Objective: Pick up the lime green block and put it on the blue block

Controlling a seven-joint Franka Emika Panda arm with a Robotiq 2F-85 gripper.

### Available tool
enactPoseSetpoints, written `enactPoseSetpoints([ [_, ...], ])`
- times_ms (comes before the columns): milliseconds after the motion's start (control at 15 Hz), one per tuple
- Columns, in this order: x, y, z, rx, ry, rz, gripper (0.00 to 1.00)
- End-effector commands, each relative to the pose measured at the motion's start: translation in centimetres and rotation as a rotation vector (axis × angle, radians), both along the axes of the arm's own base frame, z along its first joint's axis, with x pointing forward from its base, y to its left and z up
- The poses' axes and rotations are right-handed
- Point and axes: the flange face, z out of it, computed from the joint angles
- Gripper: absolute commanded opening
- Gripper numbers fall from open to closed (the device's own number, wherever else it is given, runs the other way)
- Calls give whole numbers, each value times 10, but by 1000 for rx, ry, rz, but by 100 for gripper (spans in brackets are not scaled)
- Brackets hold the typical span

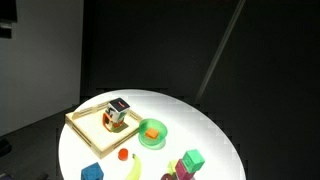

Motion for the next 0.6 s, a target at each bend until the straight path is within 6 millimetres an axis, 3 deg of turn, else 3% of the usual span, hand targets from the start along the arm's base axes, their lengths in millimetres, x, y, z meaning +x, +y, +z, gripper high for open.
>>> enactPoseSetpoints([
  [0, 19, -10, 6, -2, -46, -66, 100],
  [533, 54, -54, 13, -33, -176, -252, 100],
])
